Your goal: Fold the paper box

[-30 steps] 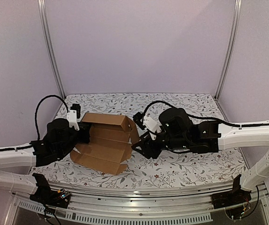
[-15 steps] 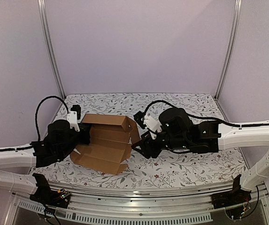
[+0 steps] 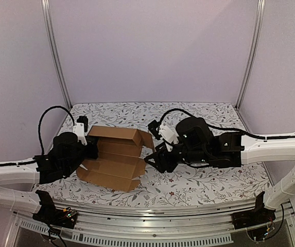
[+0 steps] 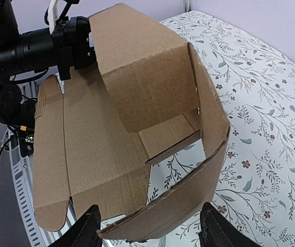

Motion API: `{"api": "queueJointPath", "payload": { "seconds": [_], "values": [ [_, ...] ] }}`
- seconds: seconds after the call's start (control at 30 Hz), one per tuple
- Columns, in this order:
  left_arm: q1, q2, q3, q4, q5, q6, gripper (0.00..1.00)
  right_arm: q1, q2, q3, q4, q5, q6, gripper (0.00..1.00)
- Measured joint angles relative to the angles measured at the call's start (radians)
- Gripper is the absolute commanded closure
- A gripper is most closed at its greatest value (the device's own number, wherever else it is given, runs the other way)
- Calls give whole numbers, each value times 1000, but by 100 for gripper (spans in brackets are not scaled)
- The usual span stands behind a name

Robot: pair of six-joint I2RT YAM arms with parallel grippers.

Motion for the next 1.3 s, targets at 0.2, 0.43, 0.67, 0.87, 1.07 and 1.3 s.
{"api": "queueJointPath", "payload": {
  "seconds": [0.2,0.43,0.67,0.87,1.07,1.3],
  "values": [
    [-1,-12,0,-15,-4,-5,100,5,-4,0,6,16,2,37],
    [-2,-29,0,-27,8,-32,100,17,5,26,10,55,3,37],
    [-2,-40,1,-52,24,-66,100,30,43,31,13,79,10,36],
    [-2,-43,18,-102,31,-91,100,55,51,30,14,106,10,36],
    [-2,-43,59,-149,54,-129,100,74,51,10,14,131,9,36],
    [2,-58,60,-195,105,-176,100,83,37,-48,29,153,10,36]
  ]
}}
